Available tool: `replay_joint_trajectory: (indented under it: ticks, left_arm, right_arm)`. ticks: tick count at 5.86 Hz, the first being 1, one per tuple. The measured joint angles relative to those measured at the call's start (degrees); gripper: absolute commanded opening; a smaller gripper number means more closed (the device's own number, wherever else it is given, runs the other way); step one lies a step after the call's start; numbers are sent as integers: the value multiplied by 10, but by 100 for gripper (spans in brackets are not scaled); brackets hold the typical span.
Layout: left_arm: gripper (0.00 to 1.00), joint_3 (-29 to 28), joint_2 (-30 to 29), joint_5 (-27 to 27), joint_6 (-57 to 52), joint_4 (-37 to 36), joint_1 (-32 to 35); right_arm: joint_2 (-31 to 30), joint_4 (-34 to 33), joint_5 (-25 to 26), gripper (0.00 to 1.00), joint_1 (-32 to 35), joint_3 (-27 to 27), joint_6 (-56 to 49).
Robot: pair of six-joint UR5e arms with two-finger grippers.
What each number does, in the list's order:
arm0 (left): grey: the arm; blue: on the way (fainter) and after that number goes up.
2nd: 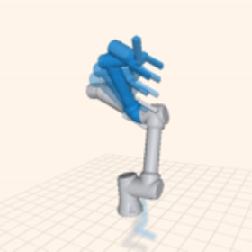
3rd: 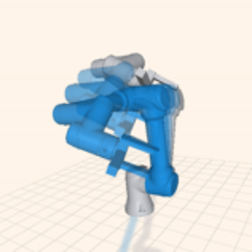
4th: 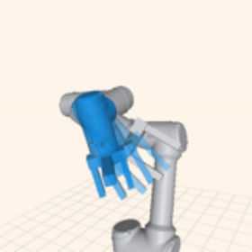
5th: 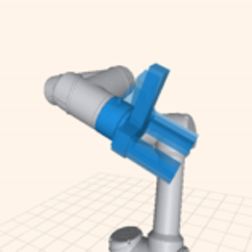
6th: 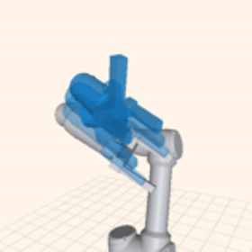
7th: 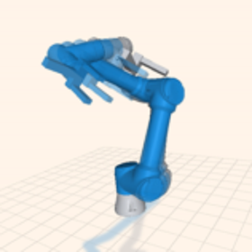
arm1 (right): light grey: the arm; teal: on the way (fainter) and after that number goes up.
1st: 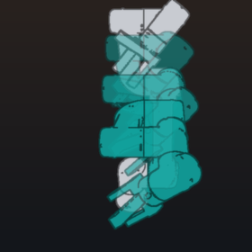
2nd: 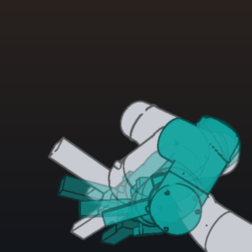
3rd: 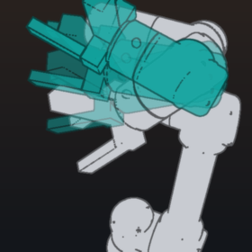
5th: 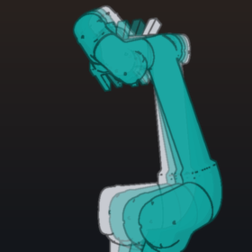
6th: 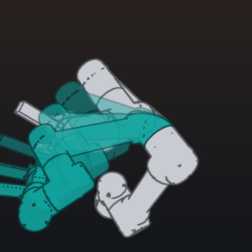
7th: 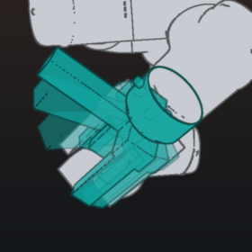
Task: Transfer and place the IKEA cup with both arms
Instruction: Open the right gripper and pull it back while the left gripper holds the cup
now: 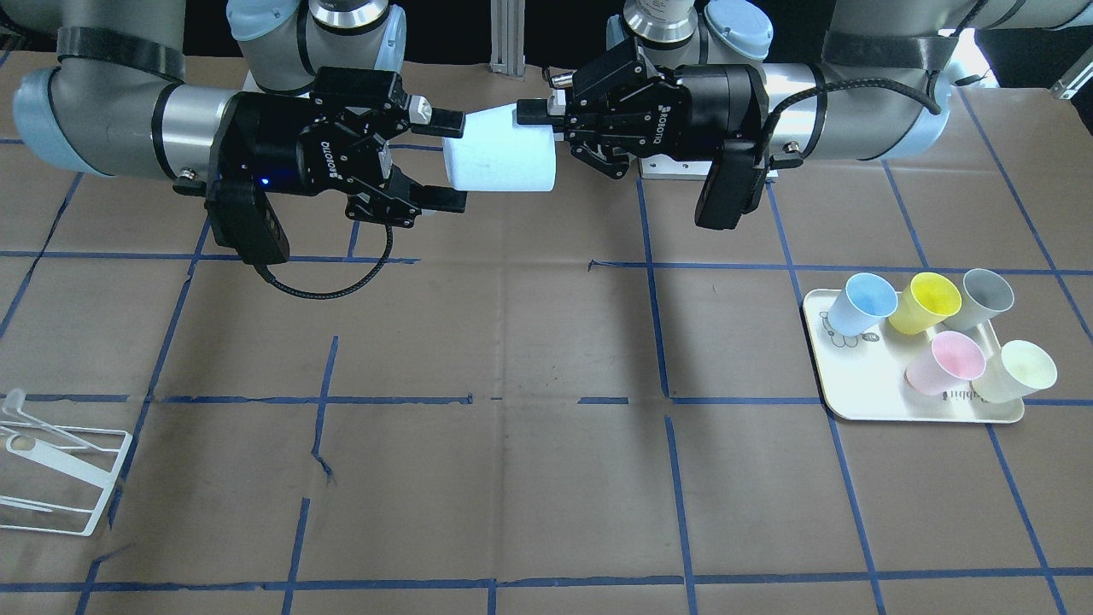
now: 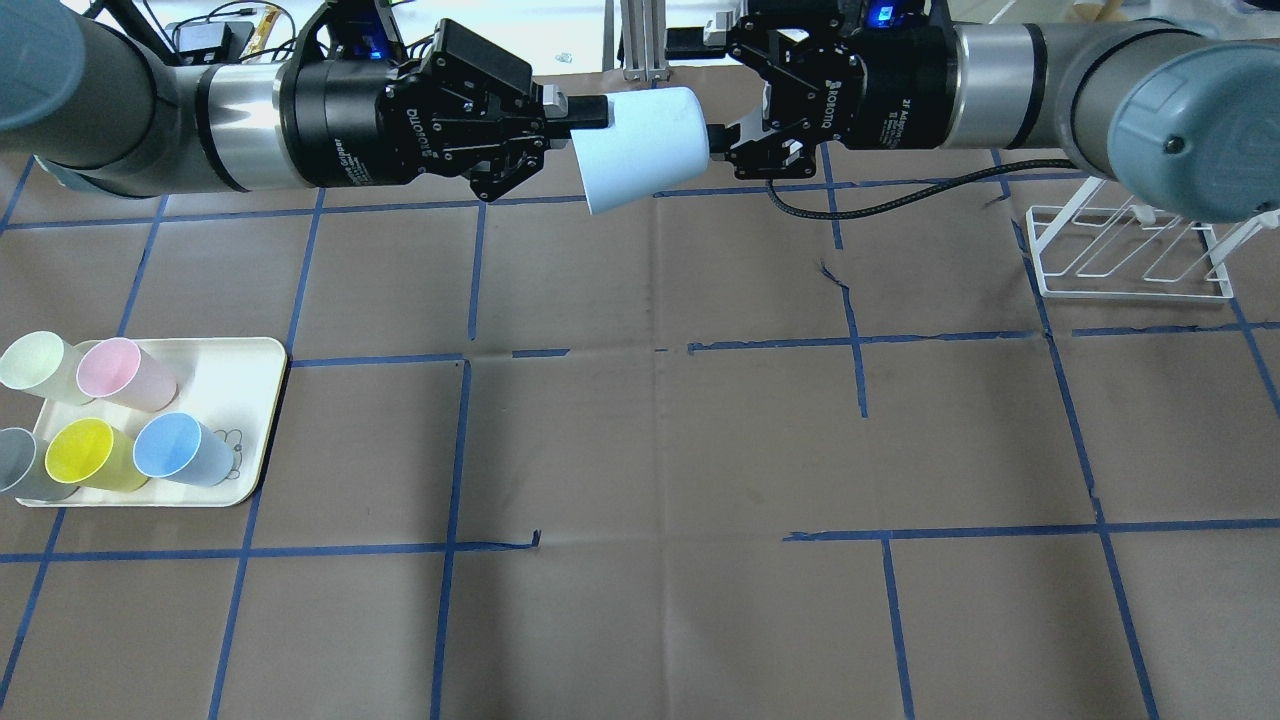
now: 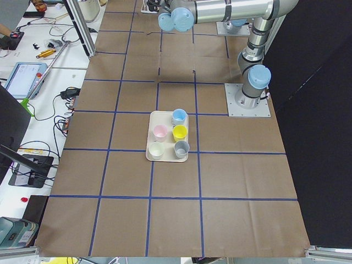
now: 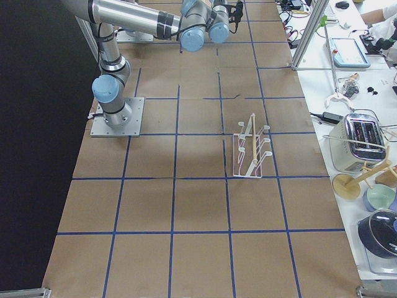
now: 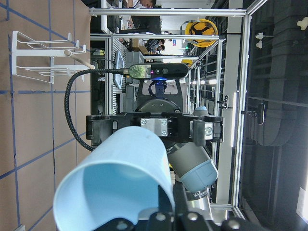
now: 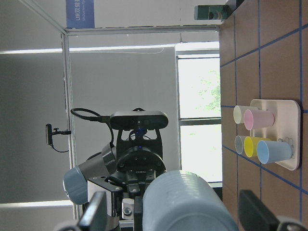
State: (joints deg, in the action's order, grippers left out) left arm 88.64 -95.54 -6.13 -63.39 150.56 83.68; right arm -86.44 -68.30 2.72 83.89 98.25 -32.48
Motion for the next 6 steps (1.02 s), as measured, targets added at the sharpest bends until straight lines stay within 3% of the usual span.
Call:
replay_joint_trajectory:
  ticks: [2, 3, 5, 6]
  left_arm:
    - [1, -4, 1, -23, 2, -8, 0]
    - [1, 2, 2, -64, 5, -23, -5]
    - [0, 13, -9, -120, 7, -44, -21]
    - [0, 15, -13, -174, 20, -78, -24]
  right_arm:
    - [0, -17, 15, 100, -29, -15, 25]
    - [0, -28, 55, 100, -72, -36, 42]
    - [-8, -35, 189, 100, -128, -98, 78]
    - [-17, -73, 271, 100, -133, -125, 142]
